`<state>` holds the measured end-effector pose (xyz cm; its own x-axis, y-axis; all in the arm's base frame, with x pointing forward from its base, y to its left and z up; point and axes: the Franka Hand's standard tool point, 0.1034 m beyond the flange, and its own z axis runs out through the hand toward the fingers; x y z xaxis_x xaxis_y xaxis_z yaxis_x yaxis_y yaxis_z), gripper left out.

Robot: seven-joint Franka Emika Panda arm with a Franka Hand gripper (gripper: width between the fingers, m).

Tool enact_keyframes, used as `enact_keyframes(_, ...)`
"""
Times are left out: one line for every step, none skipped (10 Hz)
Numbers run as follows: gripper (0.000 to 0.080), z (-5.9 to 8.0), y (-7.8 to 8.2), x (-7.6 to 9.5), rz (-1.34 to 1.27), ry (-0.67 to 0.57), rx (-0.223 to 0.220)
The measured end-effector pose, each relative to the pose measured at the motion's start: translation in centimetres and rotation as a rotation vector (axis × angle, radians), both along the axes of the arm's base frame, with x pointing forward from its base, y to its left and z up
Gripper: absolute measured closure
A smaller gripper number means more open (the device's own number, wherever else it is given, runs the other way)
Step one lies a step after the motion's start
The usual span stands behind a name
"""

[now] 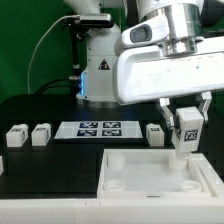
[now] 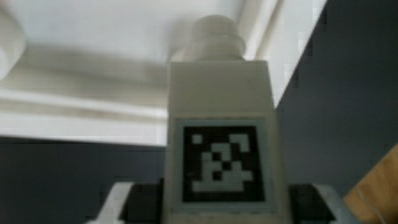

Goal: Assemble one leg

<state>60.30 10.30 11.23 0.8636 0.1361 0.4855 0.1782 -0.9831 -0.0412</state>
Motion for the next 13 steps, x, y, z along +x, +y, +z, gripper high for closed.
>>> enact_keyframes(0.0506,-0.1,-0.6,0.0,-0.012,-0.099,-0.007)
enact_keyframes(0.0506,-0.8,-0.8,-0.4,-0.011,-0.065,-0.009)
enact_keyframes(0.0506,-0.8,-0.7,-0.1,-0.011,-0.068,-0.007)
enact_keyframes(0.0506,-1.2,-0.6,0.1,-0.012,-0.078,-0.006)
enact_keyframes(0.0506,-1.5,-0.6,0.3,-0.016,-0.098,-0.005)
enact_keyframes(0.0506,-1.3,-0.5,0.7,-0.016,-0.101,-0.003)
enact_keyframes(0.0506,-1.4,-0.4,1.1,-0.017,-0.118,-0.001)
enact_keyframes(0.0506,-1.7,0.0,1.4,-0.013,-0.1,0.001)
enact_keyframes(0.0506,-1.4,0.2,1.9,-0.011,-0.109,0.004)
enact_keyframes(0.0506,-1.4,0.3,2.1,-0.01,-0.112,0.005)
enact_keyframes(0.0506,-1.3,0.4,2.3,-0.01,-0.115,0.006)
enact_keyframes(0.0506,-1.4,0.4,2.4,-0.01,-0.116,0.006)
enact_keyframes(0.0506,-1.5,0.4,2.5,-0.011,-0.115,0.007)
